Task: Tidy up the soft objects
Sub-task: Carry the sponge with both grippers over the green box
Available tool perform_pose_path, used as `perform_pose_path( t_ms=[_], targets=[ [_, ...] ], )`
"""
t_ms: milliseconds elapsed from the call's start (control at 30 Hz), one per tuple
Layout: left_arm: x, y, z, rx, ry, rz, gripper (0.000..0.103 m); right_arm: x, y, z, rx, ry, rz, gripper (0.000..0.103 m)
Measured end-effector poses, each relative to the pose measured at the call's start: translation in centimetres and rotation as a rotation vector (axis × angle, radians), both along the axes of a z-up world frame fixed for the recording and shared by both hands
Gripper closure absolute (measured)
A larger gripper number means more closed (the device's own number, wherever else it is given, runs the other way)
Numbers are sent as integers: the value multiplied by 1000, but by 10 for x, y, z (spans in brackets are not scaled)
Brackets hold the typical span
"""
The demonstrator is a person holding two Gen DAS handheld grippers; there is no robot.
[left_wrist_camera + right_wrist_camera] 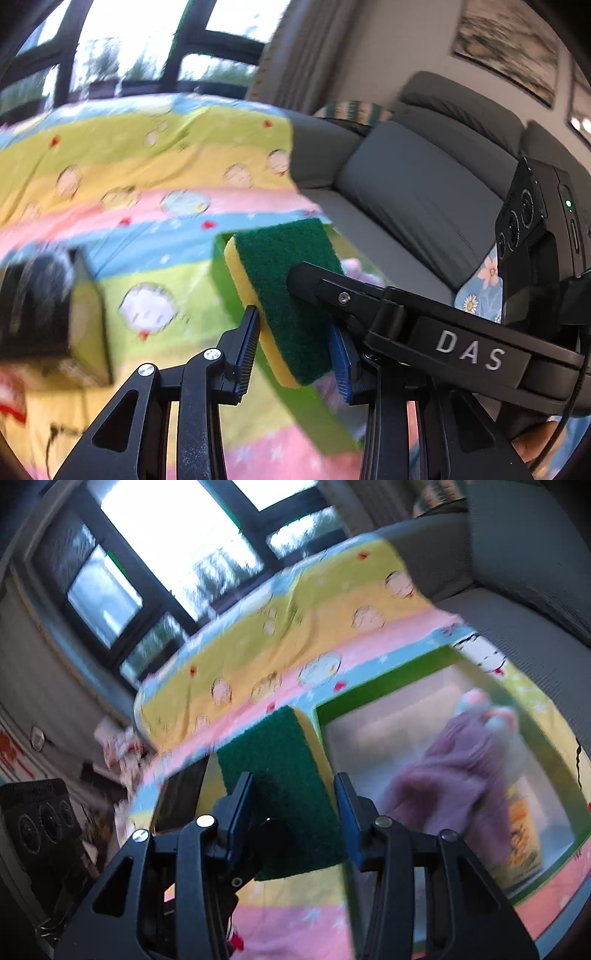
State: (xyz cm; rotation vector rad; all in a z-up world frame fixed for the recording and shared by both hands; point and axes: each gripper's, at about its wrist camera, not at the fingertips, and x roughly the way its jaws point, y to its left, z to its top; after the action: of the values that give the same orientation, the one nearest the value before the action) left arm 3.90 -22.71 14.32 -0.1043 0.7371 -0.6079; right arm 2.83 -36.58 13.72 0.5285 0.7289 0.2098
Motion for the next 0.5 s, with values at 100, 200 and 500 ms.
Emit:
perform_pose_path(
  t_ms=[100,200,500],
  targets=[
    [15,-16,-8,11,18,-28,66,7,-22,-9,42,3,-44,62],
    [29,-27,-22,-10,83,-46,66,14,-32,-20,37,50,-96,64],
    [31,-50,-47,53,110,-29,66,20,-43,-38,-30,152,-204,69]
  ],
)
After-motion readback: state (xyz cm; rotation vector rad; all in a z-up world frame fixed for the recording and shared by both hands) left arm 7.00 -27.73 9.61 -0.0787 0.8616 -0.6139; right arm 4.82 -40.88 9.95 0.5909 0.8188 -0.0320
